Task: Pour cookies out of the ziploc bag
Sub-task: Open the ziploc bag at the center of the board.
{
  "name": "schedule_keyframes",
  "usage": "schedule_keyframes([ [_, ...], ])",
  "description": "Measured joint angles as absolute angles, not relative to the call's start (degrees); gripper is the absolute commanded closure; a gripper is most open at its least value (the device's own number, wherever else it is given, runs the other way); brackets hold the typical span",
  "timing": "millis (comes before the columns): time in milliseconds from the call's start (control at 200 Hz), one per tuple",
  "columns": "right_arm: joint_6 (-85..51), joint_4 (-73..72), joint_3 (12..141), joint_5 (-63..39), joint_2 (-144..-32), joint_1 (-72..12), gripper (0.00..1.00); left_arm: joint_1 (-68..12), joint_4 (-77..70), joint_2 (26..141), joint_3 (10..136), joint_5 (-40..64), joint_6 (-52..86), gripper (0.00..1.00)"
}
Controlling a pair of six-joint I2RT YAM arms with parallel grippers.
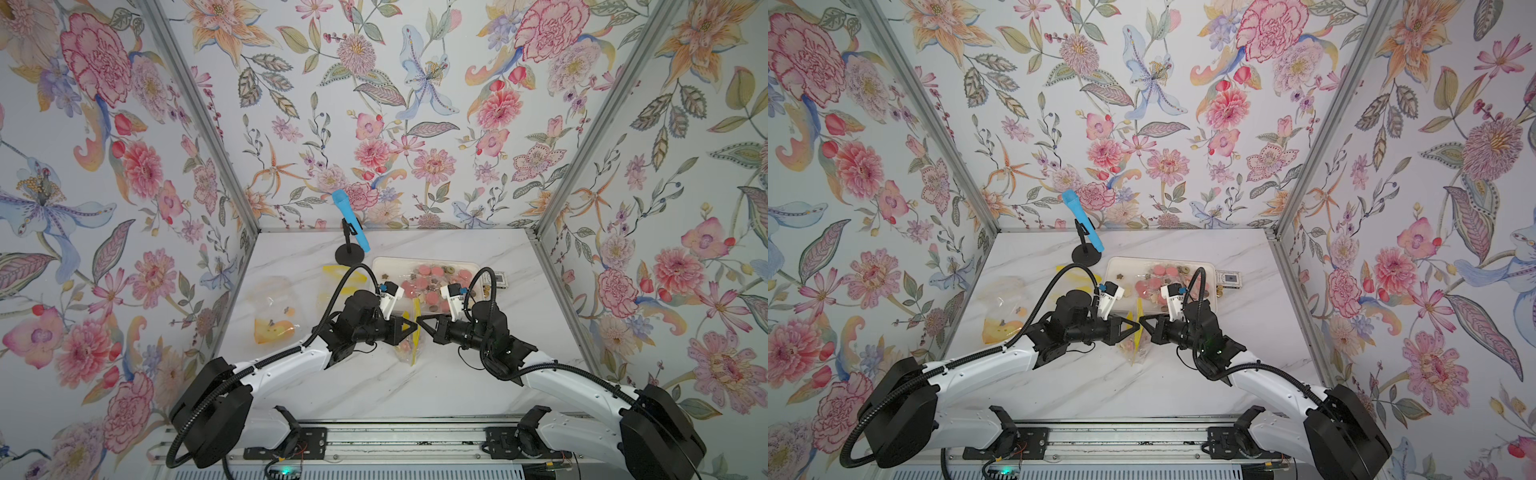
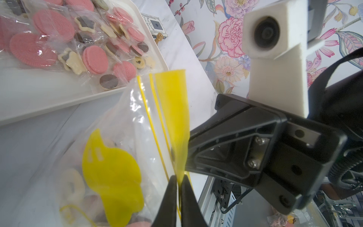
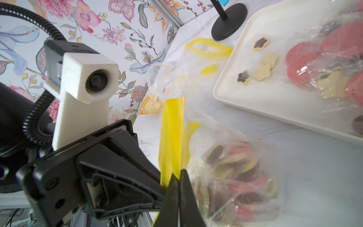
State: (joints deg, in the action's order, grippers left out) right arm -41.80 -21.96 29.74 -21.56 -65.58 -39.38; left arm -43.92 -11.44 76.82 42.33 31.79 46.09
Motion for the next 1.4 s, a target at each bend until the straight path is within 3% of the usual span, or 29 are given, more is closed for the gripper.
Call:
schedule_keyframes([
  [370, -42.1, -20.2, 29.8, -18.2, -65.0, -41.2, 1.00, -43.9, -9.6, 77.0, 42.7, 30.9, 45.4, 0.77],
  [520, -42.5, -20.2, 29.8, -17.2, -64.8, -41.4, 1.00, -44.0, -8.8, 77.3, 43.5, 30.7, 45.4, 0.80],
  [1011, -50.4, -18.6, 29.8, -12.1, -62.2, -42.8, 1.00, -45.1, -3.1, 77.8, 47.6, 27.7, 44.6, 0.70],
  [1401, -51.8, -16.0, 29.8, -8.4, -60.2, -44.6, 1.00, -46.5, -0.8, 77.7, 48.8, 25.9, 44.1, 0.71],
])
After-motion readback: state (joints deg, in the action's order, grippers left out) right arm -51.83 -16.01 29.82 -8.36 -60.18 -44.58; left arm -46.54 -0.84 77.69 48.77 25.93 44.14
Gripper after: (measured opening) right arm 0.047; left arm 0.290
